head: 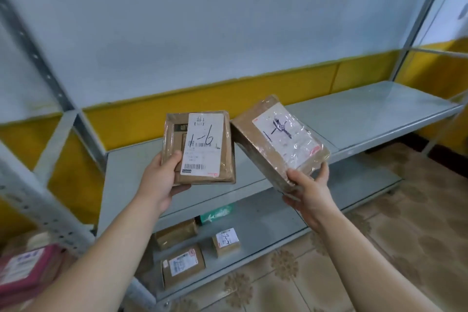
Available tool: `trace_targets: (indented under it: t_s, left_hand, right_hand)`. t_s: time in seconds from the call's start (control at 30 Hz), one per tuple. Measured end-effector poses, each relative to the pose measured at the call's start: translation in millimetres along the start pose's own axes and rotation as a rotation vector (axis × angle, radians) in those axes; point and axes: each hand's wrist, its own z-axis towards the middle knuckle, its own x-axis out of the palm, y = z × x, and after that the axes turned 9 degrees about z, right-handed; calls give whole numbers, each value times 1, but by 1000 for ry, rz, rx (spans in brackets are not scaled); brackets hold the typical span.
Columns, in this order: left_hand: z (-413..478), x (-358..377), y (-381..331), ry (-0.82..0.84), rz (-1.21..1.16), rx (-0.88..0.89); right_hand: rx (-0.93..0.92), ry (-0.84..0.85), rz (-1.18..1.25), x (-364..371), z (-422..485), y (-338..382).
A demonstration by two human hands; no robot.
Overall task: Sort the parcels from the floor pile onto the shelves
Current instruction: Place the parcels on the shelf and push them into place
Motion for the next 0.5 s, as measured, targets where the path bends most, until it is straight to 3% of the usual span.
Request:
trace_targets:
  t_s: [0.1, 0.27, 0.5]
  left_hand:
    - [-16, 12, 6, -83, -3, -24]
    - [-44, 16, 14, -173, -15, -55]
    - [-87, -3, 26, -260, -82, -46]
  right_hand:
    - [46, 91, -57, -12, 9, 12]
    - [109, 109, 83, -25, 15, 18]
    - [119, 169, 15, -30, -7, 2]
